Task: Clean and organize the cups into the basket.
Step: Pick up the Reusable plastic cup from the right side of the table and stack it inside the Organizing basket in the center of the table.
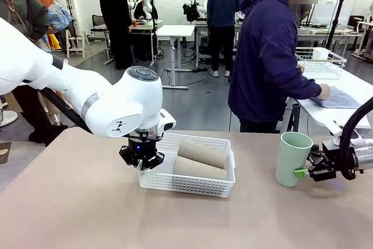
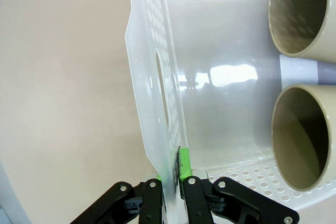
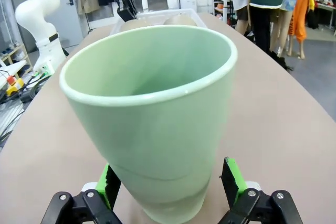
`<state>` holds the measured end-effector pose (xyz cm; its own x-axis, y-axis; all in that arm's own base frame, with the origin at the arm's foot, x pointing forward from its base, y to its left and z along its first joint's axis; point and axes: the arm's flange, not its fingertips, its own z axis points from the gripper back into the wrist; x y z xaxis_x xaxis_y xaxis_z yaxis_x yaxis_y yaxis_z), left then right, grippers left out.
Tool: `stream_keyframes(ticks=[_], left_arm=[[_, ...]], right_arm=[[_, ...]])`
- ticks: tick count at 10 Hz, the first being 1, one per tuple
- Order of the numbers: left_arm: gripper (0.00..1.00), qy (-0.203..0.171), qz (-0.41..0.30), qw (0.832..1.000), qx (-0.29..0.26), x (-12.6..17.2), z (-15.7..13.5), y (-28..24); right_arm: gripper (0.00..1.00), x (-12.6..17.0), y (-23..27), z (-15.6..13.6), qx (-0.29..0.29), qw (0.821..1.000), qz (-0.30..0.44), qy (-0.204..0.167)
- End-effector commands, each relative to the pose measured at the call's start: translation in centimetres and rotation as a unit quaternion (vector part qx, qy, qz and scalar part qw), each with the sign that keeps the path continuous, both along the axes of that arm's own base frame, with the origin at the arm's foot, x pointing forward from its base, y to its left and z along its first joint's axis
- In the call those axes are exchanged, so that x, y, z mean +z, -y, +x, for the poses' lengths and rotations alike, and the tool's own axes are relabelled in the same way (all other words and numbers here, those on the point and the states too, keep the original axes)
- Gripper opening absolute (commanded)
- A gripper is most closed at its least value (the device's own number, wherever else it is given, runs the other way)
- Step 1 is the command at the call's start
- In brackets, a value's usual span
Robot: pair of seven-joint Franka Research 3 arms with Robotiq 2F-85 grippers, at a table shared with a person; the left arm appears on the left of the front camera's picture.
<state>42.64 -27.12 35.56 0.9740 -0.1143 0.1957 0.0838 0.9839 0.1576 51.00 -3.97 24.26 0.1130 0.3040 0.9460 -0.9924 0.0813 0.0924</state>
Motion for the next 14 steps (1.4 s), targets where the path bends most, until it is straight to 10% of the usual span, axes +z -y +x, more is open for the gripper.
stream_keyframes(ticks=[1,7,8,9,10,11,13,14], left_arm=[[0.00,0.000,0.005,1.000,-0.003,-0.3,-0.2,0.0],[0.00,0.000,0.005,1.000,-0.003,-0.3,-0.2,0.0],[0.00,0.000,0.005,1.000,-0.003,-0.3,-0.2,0.0],[0.00,0.000,0.005,1.000,-0.003,-0.3,-0.2,0.0],[0.00,0.000,0.005,1.000,-0.003,-0.3,-0.2,0.0],[0.00,0.000,0.005,1.000,-0.003,-0.3,-0.2,0.0],[0.00,0.000,0.005,1.000,-0.003,-0.3,-0.2,0.0],[0.00,0.000,0.005,1.000,-0.003,-0.3,-0.2,0.0]], right_arm=[[1.00,-0.3,-0.8,1.2,-0.004,1.000,0.009,-0.006],[1.00,-0.8,-2.7,1.9,0.024,0.999,0.029,-0.011],[0.89,-0.9,-2.7,1.8,0.039,0.999,0.030,-0.007],[0.43,-0.9,-2.7,1.7,0.042,0.999,0.027,-0.008],[0.33,-0.9,-2.6,1.8,0.041,0.999,0.029,-0.007],[0.00,-0.9,-2.6,1.7,0.041,0.999,0.030,-0.006],[0.00,-0.9,-2.4,1.5,0.042,0.999,0.031,-0.006],[0.26,-0.1,-2.4,0.9,0.032,0.999,0.035,-0.011]])
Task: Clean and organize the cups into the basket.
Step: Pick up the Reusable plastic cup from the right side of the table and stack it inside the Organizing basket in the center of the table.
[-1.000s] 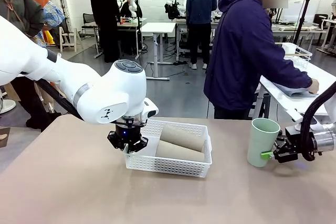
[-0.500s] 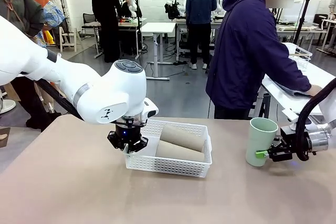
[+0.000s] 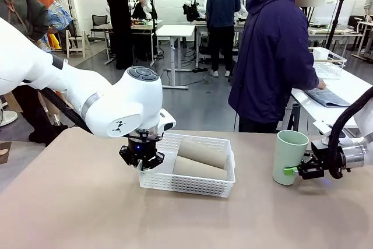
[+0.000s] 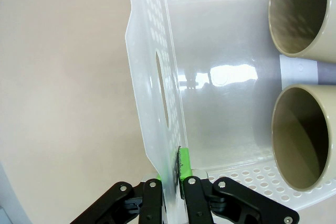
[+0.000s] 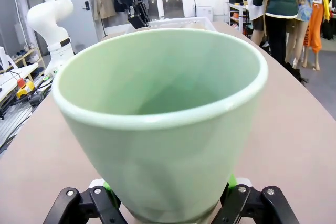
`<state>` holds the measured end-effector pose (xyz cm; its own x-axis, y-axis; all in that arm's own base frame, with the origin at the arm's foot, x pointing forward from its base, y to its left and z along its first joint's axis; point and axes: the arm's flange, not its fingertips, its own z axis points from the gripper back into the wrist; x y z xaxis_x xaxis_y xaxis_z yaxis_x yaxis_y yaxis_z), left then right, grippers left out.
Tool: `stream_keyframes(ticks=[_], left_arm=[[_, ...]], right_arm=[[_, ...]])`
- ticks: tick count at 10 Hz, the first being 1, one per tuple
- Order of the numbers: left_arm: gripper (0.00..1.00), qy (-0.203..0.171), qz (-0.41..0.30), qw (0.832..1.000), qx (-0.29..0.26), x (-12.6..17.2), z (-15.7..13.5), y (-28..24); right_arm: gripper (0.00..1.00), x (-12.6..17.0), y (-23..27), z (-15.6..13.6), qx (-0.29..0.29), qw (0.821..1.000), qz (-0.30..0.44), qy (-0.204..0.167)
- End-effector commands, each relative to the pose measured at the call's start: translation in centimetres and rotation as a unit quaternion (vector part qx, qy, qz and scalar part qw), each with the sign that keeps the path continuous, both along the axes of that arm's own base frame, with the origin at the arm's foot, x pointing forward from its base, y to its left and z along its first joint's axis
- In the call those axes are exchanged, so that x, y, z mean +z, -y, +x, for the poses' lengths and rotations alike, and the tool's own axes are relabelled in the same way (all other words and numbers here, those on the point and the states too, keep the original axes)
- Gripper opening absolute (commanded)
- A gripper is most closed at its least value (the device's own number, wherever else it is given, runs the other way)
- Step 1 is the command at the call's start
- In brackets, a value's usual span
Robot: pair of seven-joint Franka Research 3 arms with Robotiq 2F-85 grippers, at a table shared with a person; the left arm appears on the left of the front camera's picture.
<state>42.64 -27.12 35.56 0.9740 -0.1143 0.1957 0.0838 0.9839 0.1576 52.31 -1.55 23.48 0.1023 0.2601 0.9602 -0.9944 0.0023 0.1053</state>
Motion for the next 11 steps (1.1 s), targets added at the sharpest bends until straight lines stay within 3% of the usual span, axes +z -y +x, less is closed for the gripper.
stream_keyframes(ticks=[1,2,4,5,6,8,9,11], left_arm=[[0.00,0.000,0.005,1.000,-0.003,-0.3,-0.2,0.0],[0.00,0.000,0.005,1.000,-0.003,-0.3,-0.2,0.0],[0.00,0.000,0.005,1.000,-0.003,-0.3,-0.2,0.0],[0.00,0.000,0.005,1.000,-0.003,-0.3,-0.2,0.0],[0.00,0.000,0.005,1.000,-0.003,-0.3,-0.2,0.0],[0.00,0.000,0.005,1.000,-0.003,-0.3,-0.2,0.0],[0.00,0.000,0.005,1.000,-0.003,-0.3,-0.2,0.0],[0.00,0.000,0.005,1.000,-0.003,-0.3,-0.2,0.0]], right_arm=[[0.26,3.9,0.0,-2.2,0.002,0.999,0.006,-0.052],[0.26,9.8,0.4,-4.3,0.001,0.996,-0.006,-0.092],[0.26,19.5,1.7,-7.3,-0.030,0.996,0.001,-0.084],[0.26,22.7,1.9,-8.4,-0.037,0.996,-0.002,-0.081],[0.26,25.0,1.8,-9.4,-0.043,0.996,-0.006,-0.072],[0.26,25.4,1.5,-10.2,-0.078,0.994,-0.022,-0.079],[0.26,27.6,2.1,-10.0,-0.044,0.997,-0.003,-0.061],[0.26,27.6,2.1,-10.0,-0.044,0.997,-0.003,-0.061]])
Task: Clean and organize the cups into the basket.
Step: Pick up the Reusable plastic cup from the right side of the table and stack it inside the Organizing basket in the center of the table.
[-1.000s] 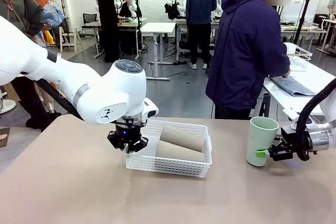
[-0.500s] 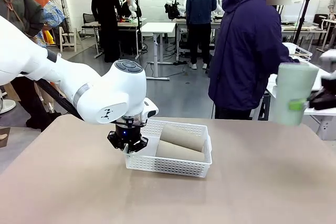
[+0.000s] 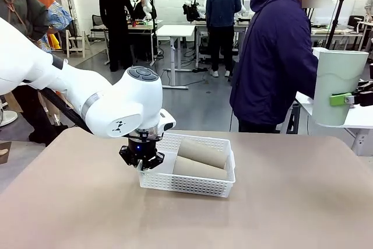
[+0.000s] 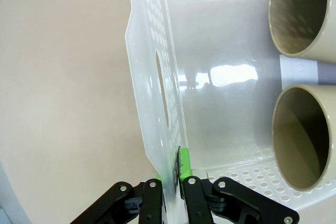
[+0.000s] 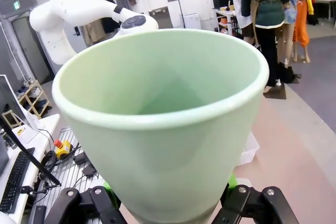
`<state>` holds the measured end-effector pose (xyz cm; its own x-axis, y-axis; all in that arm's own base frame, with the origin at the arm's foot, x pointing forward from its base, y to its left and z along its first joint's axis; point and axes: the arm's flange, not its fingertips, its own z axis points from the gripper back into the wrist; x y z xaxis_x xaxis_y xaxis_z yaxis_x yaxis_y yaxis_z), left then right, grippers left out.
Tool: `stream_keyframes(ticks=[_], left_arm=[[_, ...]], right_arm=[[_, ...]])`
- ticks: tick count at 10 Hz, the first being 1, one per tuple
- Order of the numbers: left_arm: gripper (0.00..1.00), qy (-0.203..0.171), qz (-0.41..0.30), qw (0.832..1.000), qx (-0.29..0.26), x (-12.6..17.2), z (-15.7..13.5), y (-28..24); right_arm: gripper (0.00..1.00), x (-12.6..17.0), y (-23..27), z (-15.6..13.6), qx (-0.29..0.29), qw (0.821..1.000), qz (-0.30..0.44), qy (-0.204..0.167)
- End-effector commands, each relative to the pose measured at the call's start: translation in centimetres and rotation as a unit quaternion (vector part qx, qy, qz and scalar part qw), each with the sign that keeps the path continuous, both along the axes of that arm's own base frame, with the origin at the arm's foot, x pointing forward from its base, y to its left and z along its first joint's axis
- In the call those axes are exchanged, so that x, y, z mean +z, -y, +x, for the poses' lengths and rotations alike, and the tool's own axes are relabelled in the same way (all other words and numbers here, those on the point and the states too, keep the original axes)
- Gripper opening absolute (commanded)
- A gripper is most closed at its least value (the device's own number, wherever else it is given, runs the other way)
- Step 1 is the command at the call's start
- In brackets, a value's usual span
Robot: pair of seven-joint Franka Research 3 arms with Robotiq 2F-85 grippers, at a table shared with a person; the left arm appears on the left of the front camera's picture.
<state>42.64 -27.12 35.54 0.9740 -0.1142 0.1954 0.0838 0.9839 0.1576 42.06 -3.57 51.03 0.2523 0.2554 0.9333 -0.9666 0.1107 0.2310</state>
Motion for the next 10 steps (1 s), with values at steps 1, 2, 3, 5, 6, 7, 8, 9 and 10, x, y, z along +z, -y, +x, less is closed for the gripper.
stream_keyframes(ticks=[1,2,3,5,6,7,8,9,10], left_arm=[[0.00,0.001,0.005,1.000,-0.003,-0.2,-0.2,0.0],[0.00,0.001,0.005,1.000,-0.003,-0.2,-0.2,0.0],[0.00,0.001,0.005,1.000,-0.003,-0.2,-0.2,0.0],[0.00,0.001,0.005,1.000,-0.003,-0.2,-0.2,0.0],[0.00,0.001,0.005,1.000,-0.003,-0.2,-0.2,0.0],[0.00,0.001,0.005,1.000,-0.003,-0.2,-0.2,0.0],[0.00,0.001,0.005,1.000,-0.003,-0.2,-0.2,0.0],[0.00,0.001,0.005,1.000,-0.003,-0.2,-0.2,0.0],[0.00,0.001,0.005,1.000,-0.003,-0.2,-0.2,0.0]], right_arm=[[0.26,0.0,0.1,0.2,0.010,1.000,0.005,0.003],[0.82,0.0,0.0,0.0,0.000,1.000,0.000,0.000],[0.82,3.7,-3.0,-0.7,0.021,0.993,-0.115,0.022],[0.82,9.6,-11.4,2.0,0.067,0.959,-0.274,0.017],[0.82,11.1,-15.3,3.7,0.091,0.941,-0.327,0.006],[0.82,11.2,-19.6,5.8,0.115,0.921,-0.372,-0.014],[0.82,10.3,-22.9,7.4,0.135,0.906,-0.400,-0.031],[0.82,8.9,-25.8,8.8,0.163,0.891,-0.422,-0.042],[0.82,7.2,-28.3,10.0,0.184,0.878,-0.439,-0.051]])
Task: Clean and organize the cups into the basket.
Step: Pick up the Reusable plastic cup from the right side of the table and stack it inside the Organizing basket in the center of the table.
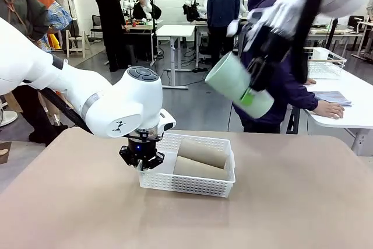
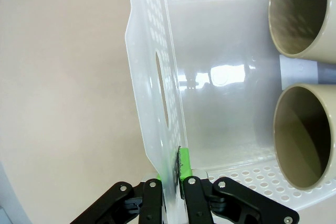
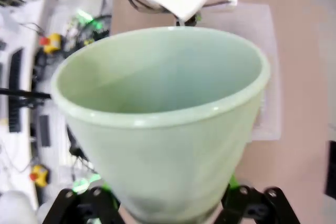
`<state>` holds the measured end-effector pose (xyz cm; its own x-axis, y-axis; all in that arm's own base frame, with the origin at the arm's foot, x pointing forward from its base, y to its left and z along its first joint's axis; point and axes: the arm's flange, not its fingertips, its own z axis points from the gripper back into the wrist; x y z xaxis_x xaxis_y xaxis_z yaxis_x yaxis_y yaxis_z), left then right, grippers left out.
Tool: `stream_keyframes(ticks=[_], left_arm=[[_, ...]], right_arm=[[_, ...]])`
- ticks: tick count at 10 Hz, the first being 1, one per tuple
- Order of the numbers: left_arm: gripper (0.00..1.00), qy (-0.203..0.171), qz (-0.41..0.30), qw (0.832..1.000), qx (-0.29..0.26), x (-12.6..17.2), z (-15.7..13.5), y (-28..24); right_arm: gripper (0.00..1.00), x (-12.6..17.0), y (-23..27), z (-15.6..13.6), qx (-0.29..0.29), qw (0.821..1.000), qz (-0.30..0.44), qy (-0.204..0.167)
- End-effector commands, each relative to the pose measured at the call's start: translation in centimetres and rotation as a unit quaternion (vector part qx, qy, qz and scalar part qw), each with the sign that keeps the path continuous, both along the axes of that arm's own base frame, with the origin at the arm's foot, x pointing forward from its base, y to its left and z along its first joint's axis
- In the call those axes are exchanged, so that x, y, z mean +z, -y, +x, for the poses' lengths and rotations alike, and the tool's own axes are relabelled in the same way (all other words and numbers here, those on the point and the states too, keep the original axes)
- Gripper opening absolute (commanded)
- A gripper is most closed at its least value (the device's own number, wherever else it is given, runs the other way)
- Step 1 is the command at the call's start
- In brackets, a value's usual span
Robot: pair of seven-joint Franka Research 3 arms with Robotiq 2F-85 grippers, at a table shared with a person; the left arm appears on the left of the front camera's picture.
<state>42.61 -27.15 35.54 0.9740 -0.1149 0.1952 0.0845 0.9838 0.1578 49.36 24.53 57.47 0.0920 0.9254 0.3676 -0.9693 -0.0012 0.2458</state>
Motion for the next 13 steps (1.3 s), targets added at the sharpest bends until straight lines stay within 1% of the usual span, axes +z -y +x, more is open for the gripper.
stream_keyframes(ticks=[1,3,5,7,11,13], left_arm=[[0.00,0.001,0.005,1.000,-0.003,-0.2,-0.2,0.0],[0.00,0.001,0.005,1.000,-0.003,-0.2,-0.2,0.0],[0.00,0.001,0.005,1.000,-0.003,-0.2,-0.2,0.0],[0.00,0.001,0.005,1.000,-0.003,-0.2,-0.2,0.0],[0.00,0.001,0.005,1.000,-0.003,-0.2,-0.2,0.0],[0.00,0.001,0.005,1.000,-0.003,-0.2,-0.2,0.0]], right_arm=[[0.82,-1.1,-2.5,3.9,0.031,0.998,-0.048,-0.039],[0.82,-3.9,-5.0,5.2,0.050,0.997,-0.049,-0.037],[0.82,-6.9,-6.3,5.7,0.069,0.996,-0.024,-0.047],[0.82,-9.6,-6.6,5.5,0.075,0.997,-0.011,-0.030],[0.82,-13.1,-7.5,5.6,0.086,0.996,-0.023,-0.027],[0.82,-14.6,-7.9,5.9,0.088,0.995,-0.024,-0.035]])
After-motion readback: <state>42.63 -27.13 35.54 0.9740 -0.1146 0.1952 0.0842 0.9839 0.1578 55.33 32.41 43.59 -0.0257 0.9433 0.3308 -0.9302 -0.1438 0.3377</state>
